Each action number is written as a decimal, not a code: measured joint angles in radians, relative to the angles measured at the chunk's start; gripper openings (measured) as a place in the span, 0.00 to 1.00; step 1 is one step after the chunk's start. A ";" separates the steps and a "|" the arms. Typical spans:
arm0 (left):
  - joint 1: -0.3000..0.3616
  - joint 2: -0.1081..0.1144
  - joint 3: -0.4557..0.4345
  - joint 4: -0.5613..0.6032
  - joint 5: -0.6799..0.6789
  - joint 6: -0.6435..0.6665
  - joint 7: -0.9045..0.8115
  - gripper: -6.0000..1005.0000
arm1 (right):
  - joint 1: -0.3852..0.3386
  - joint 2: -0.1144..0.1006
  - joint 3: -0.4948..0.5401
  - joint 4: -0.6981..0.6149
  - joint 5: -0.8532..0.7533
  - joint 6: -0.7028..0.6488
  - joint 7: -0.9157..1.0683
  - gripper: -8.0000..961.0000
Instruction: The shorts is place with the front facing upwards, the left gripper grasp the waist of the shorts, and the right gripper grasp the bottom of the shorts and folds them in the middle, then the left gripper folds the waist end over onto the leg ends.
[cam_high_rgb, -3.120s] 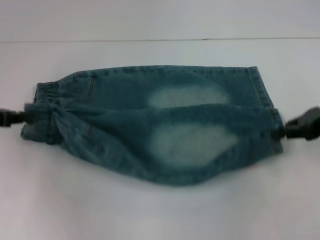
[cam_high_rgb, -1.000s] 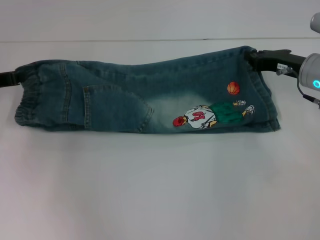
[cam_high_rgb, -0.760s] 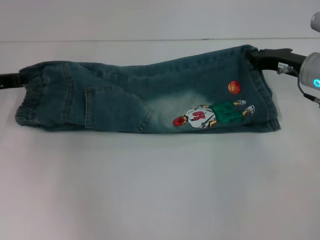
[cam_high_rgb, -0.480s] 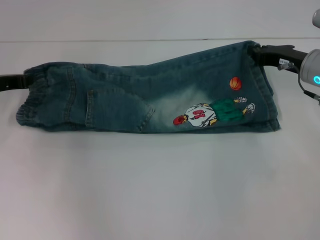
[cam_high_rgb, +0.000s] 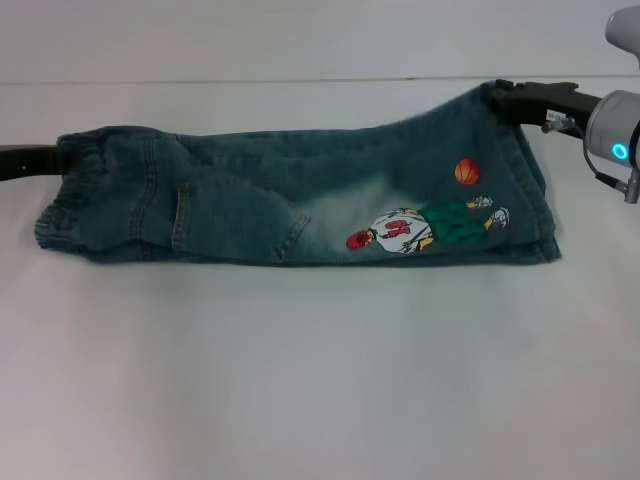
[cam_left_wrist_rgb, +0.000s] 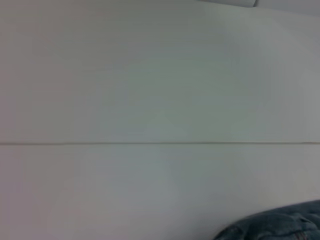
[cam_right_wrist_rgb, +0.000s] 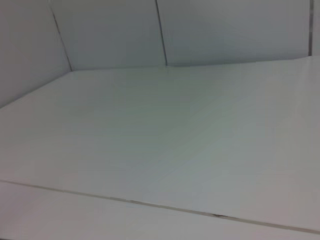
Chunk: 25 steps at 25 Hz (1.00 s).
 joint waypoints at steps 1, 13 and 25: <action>0.002 -0.005 0.002 0.004 0.003 -0.009 0.000 0.07 | 0.001 0.000 0.000 0.001 0.000 0.004 0.002 0.21; 0.030 0.003 -0.015 0.052 -0.027 0.054 -0.004 0.47 | -0.003 -0.010 0.009 0.016 0.007 -0.018 0.029 0.48; 0.062 0.082 -0.132 0.086 -0.207 0.655 0.126 0.84 | -0.104 -0.150 -0.031 0.000 0.003 -0.770 0.109 0.94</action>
